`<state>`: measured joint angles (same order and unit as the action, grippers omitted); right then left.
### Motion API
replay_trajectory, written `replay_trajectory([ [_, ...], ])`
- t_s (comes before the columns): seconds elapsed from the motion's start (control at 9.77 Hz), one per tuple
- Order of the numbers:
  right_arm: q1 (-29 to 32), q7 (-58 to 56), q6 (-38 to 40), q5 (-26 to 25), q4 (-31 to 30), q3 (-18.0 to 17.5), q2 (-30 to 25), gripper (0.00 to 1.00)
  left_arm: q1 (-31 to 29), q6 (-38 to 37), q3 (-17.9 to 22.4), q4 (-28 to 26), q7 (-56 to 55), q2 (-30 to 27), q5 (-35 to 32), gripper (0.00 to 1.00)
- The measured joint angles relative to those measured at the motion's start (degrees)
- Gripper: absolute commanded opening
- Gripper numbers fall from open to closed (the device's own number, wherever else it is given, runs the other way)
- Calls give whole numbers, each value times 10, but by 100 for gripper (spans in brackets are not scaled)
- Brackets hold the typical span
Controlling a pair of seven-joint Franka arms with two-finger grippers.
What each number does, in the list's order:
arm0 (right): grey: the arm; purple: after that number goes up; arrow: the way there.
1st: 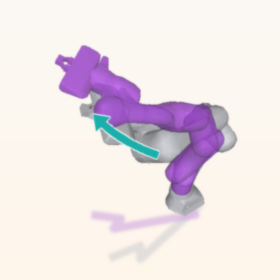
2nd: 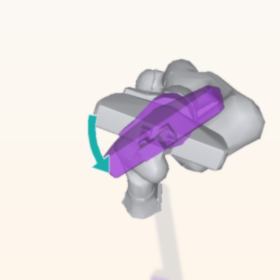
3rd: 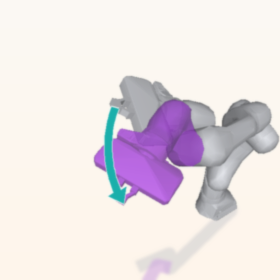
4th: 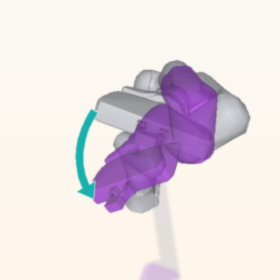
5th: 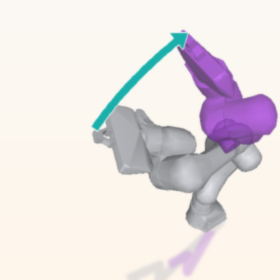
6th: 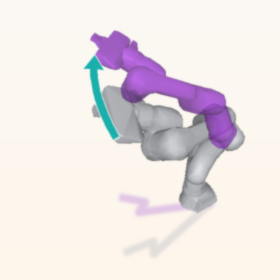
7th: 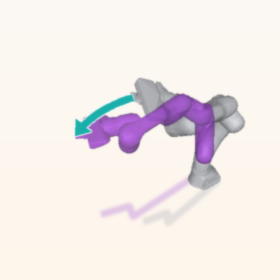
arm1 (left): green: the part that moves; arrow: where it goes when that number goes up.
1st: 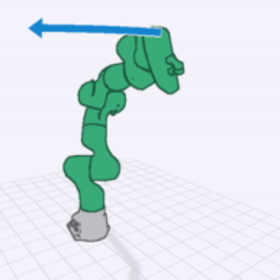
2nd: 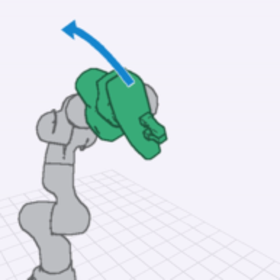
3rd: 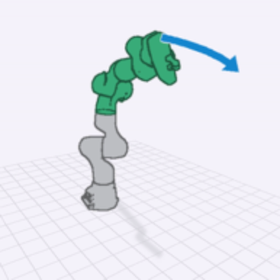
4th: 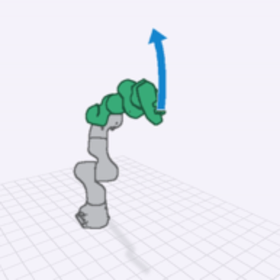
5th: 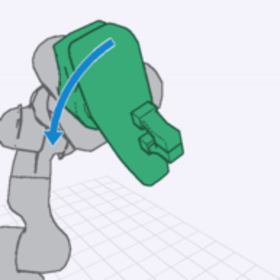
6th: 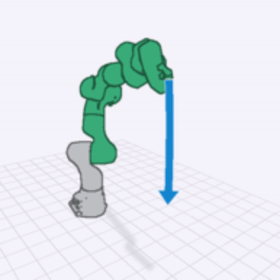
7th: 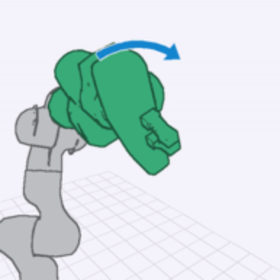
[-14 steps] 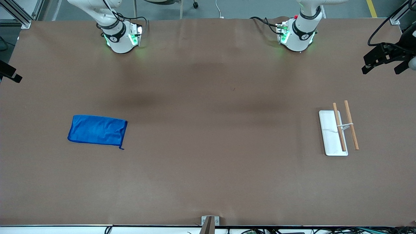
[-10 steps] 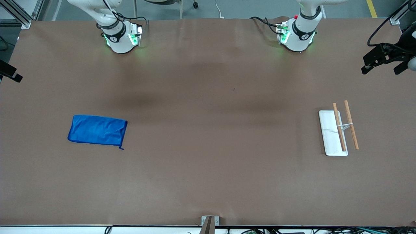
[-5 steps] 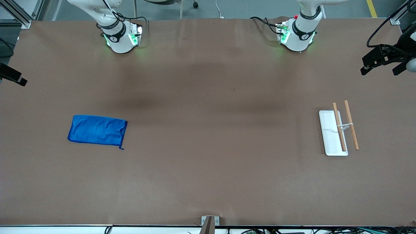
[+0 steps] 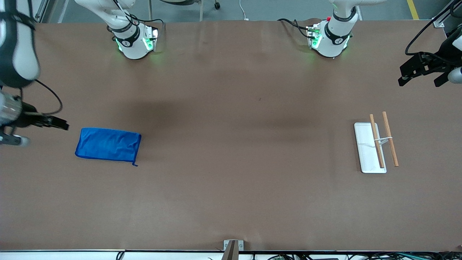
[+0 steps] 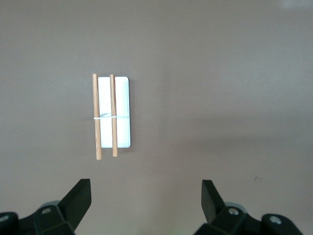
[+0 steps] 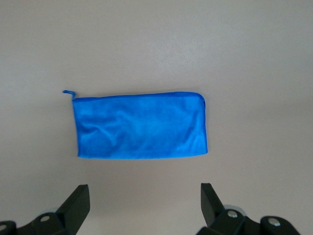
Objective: Right arm passes towel to left arm to hang
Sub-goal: 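Reach the right gripper down to the blue towel and grasp its edge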
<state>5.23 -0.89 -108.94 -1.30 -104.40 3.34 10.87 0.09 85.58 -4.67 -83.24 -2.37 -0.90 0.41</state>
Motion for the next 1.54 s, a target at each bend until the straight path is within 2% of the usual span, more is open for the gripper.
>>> replay_trajectory([
  [0.41,-1,-31,-225,-4,-121,1,77,100,-5,-1,3,11,0,6,0,99],
  [0.61,-1,-35,-315,-6,-148,0,126,100,-4,-1,2,11,4,6,0,99],
  [0.82,0,-46,-352,-8,-151,1,158,98,-4,-1,1,11,9,6,0,99],
  [1.02,1,-52,-363,-8,-157,1,167,98,-4,-1,0,11,10,7,2,99],
  [1.13,1,-53,-379,-7,-167,1,168,92,-4,-1,-1,11,10,7,3,99],
  [1.23,1,-53,-394,-7,-180,0,168,58,-4,-1,-1,11,15,7,3,99],
  [1.33,1,-53,-401,-7,-190,0,169,13,-4,-2,-1,10,28,8,3,99],
  [1.43,1,-53,-405,-7,-193,-1,168,0,-4,-3,0,10,39,10,3,99],
  [1.54,2,-53,-405,-7,-193,-1,166,0,-4,-3,0,9,44,10,3,99],
])
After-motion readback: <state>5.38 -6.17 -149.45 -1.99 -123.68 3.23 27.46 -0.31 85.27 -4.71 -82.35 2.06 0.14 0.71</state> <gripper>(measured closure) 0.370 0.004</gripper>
